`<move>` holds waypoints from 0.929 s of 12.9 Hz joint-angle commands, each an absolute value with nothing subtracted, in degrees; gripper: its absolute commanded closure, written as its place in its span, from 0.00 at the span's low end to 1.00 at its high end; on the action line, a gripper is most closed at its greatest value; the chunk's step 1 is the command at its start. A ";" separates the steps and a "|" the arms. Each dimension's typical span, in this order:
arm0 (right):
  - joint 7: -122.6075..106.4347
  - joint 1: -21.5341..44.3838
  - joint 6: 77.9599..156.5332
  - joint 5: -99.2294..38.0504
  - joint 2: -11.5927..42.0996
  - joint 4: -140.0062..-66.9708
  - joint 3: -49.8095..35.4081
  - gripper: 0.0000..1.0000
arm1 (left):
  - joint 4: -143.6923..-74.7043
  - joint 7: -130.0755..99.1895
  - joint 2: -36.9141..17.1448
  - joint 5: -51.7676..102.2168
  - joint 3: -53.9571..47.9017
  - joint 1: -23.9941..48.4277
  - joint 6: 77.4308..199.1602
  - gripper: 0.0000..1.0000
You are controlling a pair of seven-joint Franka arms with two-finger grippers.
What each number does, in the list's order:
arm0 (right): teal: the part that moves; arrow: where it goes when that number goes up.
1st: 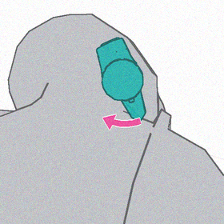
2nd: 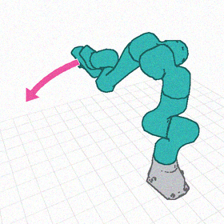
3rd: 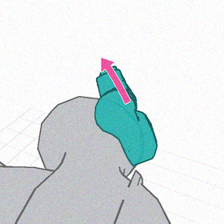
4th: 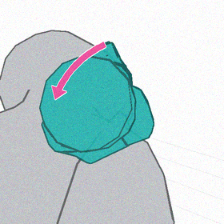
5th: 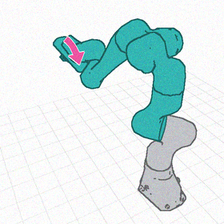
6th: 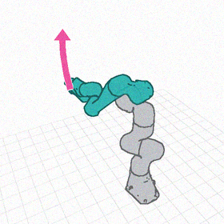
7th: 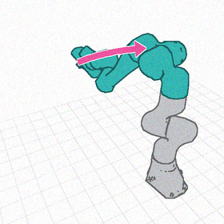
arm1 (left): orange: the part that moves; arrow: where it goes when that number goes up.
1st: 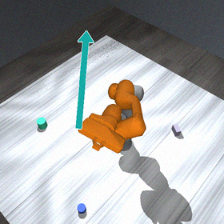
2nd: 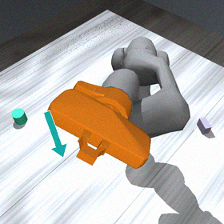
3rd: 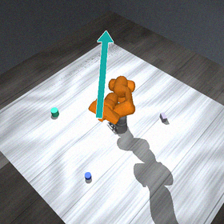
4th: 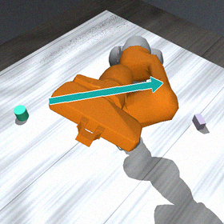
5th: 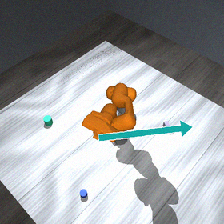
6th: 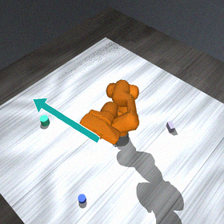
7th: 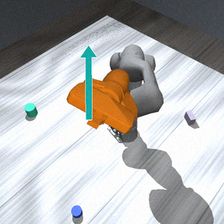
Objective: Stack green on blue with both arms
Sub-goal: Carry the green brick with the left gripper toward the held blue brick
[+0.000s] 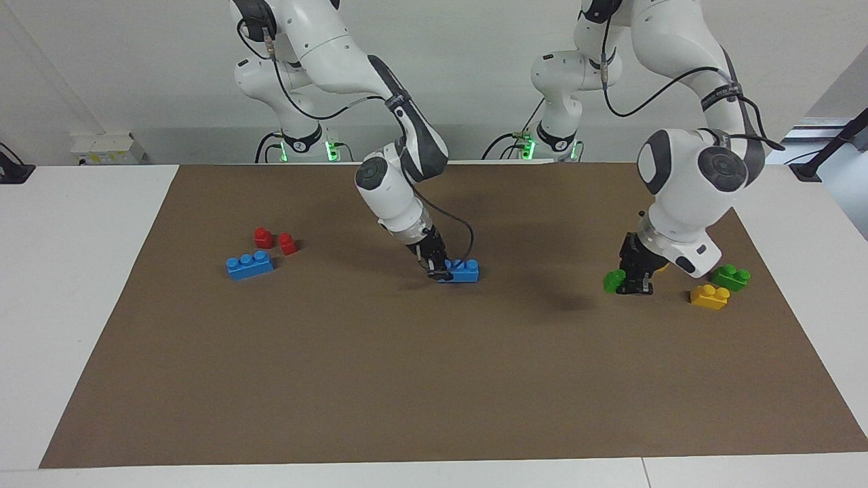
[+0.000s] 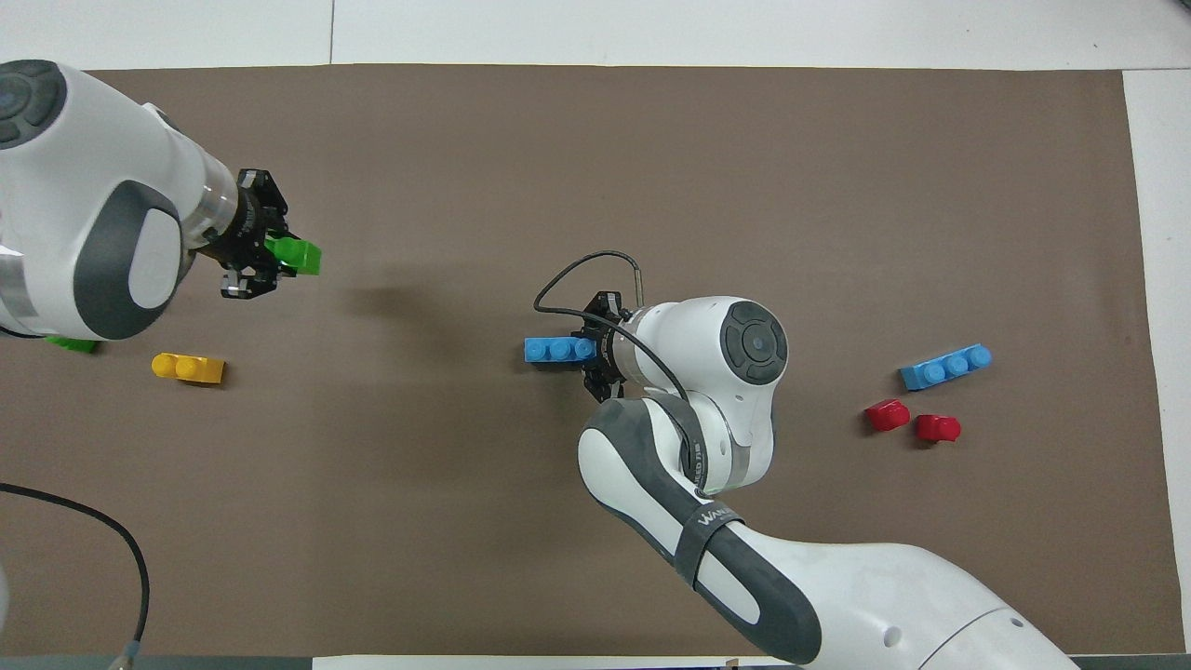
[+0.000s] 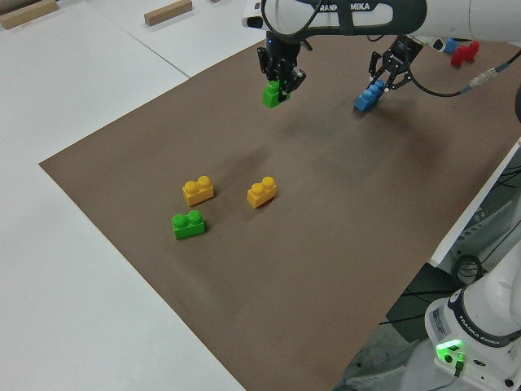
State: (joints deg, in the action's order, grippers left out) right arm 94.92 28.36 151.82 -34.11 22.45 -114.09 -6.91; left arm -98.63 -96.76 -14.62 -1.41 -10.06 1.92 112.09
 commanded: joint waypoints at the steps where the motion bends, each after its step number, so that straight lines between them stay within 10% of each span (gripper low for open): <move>1: 91.93 28.21 153.28 -36.65 22.24 -115.22 -7.12 1.00 | -104.49 -115.61 -11.17 -1.14 -9.23 9.38 114.60 1.00; 12: 91.23 28.12 154.07 -36.65 21.97 -116.89 -7.12 1.00 | -116.98 -133.59 -8.61 -1.14 -9.23 25.66 138.16 1.00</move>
State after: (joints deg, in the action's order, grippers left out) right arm 94.66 28.36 152.08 -34.41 22.41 -114.34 -6.92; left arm -114.40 -132.82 -10.73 -1.41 -10.28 23.59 136.10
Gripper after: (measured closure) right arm 0.652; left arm 0.656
